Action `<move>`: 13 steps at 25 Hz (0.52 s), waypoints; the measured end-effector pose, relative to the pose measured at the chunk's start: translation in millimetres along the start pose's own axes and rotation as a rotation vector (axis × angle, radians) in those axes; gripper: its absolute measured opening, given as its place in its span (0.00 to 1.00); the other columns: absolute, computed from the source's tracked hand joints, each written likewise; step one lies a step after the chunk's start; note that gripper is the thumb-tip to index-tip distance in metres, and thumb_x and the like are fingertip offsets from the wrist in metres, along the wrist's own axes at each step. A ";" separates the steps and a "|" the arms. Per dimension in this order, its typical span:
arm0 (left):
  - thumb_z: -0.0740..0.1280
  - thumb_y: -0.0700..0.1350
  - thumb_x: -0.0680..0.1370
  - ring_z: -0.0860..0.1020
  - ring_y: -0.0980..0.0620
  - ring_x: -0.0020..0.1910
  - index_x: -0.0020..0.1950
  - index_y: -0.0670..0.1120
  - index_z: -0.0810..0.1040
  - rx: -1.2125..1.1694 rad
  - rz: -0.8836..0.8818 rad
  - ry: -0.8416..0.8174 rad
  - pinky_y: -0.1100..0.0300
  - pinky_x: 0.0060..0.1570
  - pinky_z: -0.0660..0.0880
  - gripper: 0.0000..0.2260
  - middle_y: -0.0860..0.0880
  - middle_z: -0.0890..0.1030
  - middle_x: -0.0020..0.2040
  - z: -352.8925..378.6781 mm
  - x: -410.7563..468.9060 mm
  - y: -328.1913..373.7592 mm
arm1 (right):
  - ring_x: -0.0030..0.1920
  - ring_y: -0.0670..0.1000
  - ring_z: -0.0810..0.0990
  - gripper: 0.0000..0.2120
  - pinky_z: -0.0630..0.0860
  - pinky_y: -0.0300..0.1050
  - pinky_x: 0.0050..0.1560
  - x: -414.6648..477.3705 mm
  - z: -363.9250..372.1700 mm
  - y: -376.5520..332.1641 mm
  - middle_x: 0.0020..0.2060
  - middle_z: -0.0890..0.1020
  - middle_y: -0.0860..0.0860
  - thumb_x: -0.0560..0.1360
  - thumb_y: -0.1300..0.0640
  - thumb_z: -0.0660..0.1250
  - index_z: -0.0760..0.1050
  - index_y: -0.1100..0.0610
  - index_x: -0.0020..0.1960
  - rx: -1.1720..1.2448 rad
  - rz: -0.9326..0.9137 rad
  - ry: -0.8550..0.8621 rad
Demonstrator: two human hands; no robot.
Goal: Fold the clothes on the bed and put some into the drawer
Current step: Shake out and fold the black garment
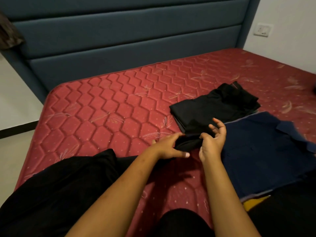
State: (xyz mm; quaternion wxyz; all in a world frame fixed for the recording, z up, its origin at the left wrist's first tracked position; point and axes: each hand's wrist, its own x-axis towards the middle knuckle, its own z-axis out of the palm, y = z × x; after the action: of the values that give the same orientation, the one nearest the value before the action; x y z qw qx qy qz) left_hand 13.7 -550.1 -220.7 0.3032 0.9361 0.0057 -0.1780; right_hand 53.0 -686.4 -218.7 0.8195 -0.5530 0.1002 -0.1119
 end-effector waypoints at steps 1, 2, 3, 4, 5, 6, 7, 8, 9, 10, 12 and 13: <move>0.70 0.58 0.72 0.62 0.48 0.73 0.76 0.59 0.54 0.206 0.011 0.079 0.39 0.70 0.55 0.37 0.52 0.62 0.76 6.3 -3.0 4.6 | 0.48 0.38 0.76 0.34 0.74 0.37 0.44 4.9 -3.1 -7.3 0.54 0.74 0.51 0.64 0.80 0.57 0.73 0.45 0.54 -0.025 -0.078 -0.007; 0.68 0.54 0.75 0.59 0.47 0.74 0.78 0.60 0.48 0.315 0.027 0.164 0.37 0.70 0.53 0.38 0.53 0.58 0.77 14.1 -10.6 11.8 | 0.54 0.38 0.76 0.36 0.75 0.39 0.51 8.5 -6.4 -13.7 0.57 0.74 0.50 0.63 0.79 0.57 0.73 0.43 0.56 -0.050 -0.164 -0.012; 0.65 0.49 0.77 0.57 0.47 0.75 0.78 0.60 0.44 0.349 0.028 0.262 0.36 0.70 0.52 0.37 0.53 0.55 0.78 24.8 -17.2 16.6 | 0.60 0.40 0.75 0.39 0.74 0.42 0.59 11.6 -10.8 -16.7 0.62 0.73 0.50 0.62 0.79 0.56 0.72 0.41 0.59 -0.061 -0.235 0.000; 0.62 0.45 0.77 0.55 0.46 0.76 0.77 0.61 0.42 0.349 0.009 0.336 0.34 0.70 0.51 0.37 0.53 0.53 0.79 37.8 -20.8 17.0 | 0.65 0.44 0.72 0.43 0.72 0.45 0.64 12.1 -16.9 -16.2 0.67 0.69 0.51 0.62 0.79 0.56 0.69 0.41 0.65 -0.057 -0.238 0.046; 0.61 0.43 0.77 0.51 0.45 0.77 0.77 0.62 0.39 0.347 -0.025 0.363 0.33 0.69 0.49 0.38 0.53 0.50 0.79 51.0 -24.5 16.9 | 0.68 0.47 0.70 0.45 0.72 0.47 0.66 9.9 -24.1 -12.0 0.71 0.64 0.52 0.63 0.80 0.55 0.64 0.43 0.71 -0.017 -0.137 0.143; 0.60 0.42 0.77 0.49 0.43 0.77 0.76 0.63 0.38 0.354 -0.070 0.331 0.32 0.69 0.46 0.38 0.52 0.48 0.79 62.6 -28.8 16.9 | 0.67 0.49 0.70 0.44 0.72 0.48 0.65 4.6 -32.4 -6.7 0.72 0.63 0.53 0.66 0.80 0.55 0.59 0.46 0.74 0.028 0.057 0.274; 0.60 0.43 0.78 0.47 0.41 0.77 0.76 0.63 0.37 0.370 -0.110 0.282 0.31 0.69 0.44 0.38 0.51 0.46 0.79 74.2 -30.9 14.1 | 0.63 0.51 0.72 0.40 0.74 0.47 0.60 -3.0 -40.5 -3.0 0.68 0.67 0.54 0.68 0.79 0.55 0.60 0.50 0.74 0.057 0.273 0.385; 0.61 0.45 0.78 0.46 0.39 0.77 0.76 0.63 0.37 0.394 -0.142 0.227 0.31 0.69 0.43 0.38 0.51 0.45 0.79 84.3 -33.5 12.6 | 0.56 0.53 0.74 0.32 0.75 0.46 0.54 -9.3 -46.3 -2.2 0.60 0.71 0.54 0.69 0.79 0.55 0.66 0.56 0.69 0.061 0.431 0.427; 0.62 0.46 0.78 0.45 0.39 0.77 0.76 0.63 0.37 0.411 -0.167 0.171 0.30 0.68 0.42 0.38 0.50 0.45 0.80 93.3 -35.1 11.9 | 0.49 0.54 0.75 0.22 0.74 0.45 0.49 -9.2 -48.9 -3.9 0.53 0.74 0.55 0.69 0.79 0.55 0.71 0.62 0.57 0.067 0.540 0.422; 0.62 0.46 0.78 0.45 0.39 0.77 0.76 0.63 0.37 0.412 -0.185 0.132 0.30 0.68 0.42 0.38 0.50 0.46 0.80 100.6 -37.6 12.7 | 0.45 0.54 0.75 0.15 0.72 0.44 0.49 -6.8 -49.5 -9.0 0.50 0.74 0.56 0.68 0.78 0.56 0.71 0.64 0.47 0.100 0.610 0.392; 0.61 0.46 0.79 0.47 0.41 0.77 0.77 0.61 0.37 0.350 -0.208 0.145 0.31 0.69 0.45 0.37 0.51 0.48 0.80 112.4 -41.1 16.0 | 0.48 0.54 0.78 0.12 0.73 0.42 0.52 -1.4 -49.1 -19.2 0.53 0.77 0.57 0.67 0.75 0.58 0.72 0.63 0.44 0.236 0.729 0.227; 0.60 0.46 0.79 0.48 0.43 0.77 0.77 0.60 0.38 0.302 -0.212 0.191 0.31 0.69 0.46 0.36 0.51 0.49 0.79 115.3 -41.7 17.0 | 0.50 0.55 0.79 0.12 0.76 0.42 0.51 -1.9 -45.6 -25.2 0.53 0.79 0.57 0.67 0.73 0.60 0.74 0.62 0.47 0.289 0.782 0.115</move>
State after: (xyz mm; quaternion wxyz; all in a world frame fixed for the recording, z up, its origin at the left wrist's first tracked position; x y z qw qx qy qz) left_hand -61.4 -625.6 -283.8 0.1369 0.9778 0.1062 -0.1182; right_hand 36.3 -735.4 -212.0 0.8624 -0.3457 0.3313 0.1641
